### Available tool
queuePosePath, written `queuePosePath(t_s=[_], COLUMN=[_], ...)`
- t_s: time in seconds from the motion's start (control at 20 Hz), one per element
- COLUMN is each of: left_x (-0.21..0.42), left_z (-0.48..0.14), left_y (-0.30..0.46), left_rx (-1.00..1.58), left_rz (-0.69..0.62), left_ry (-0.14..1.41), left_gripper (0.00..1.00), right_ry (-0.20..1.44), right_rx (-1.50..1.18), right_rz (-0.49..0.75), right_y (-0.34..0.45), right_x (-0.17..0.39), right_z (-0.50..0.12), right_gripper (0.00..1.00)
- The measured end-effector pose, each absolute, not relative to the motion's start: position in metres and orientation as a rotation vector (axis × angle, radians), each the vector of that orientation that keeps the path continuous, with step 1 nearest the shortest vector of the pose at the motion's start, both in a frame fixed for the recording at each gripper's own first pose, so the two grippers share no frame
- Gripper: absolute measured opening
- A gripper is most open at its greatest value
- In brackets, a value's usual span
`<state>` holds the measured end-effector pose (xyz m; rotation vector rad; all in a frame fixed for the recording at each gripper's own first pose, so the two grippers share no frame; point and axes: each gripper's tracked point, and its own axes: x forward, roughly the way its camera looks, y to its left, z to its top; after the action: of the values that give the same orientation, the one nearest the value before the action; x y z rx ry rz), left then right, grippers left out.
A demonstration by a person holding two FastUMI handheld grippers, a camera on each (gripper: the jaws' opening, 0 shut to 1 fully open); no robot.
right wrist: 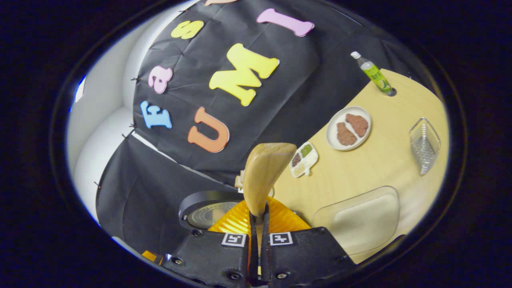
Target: Close the left gripper, press the button to open the rice cooker; take a wooden spoon from the chopstick holder with the right hand, scoop a spoonful of rice and pour it into the rice cooker, then put the wooden spoon back into the chopstick holder.
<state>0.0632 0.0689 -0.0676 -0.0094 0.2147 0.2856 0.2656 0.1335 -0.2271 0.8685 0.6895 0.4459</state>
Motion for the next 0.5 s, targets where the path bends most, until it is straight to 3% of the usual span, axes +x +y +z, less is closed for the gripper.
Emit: queuePosePath(t_s=[0.5], left_x=[0.004], left_z=[-0.07], left_y=[0.113], left_rx=[0.008], left_rz=[0.459], left_ry=[0.223], left_gripper=[0.95], right_ry=[0.611], right_rx=[0.433], right_rz=[0.57], right_y=[0.247], right_x=[0.269], right_z=[-0.249], right_gripper=[0.08])
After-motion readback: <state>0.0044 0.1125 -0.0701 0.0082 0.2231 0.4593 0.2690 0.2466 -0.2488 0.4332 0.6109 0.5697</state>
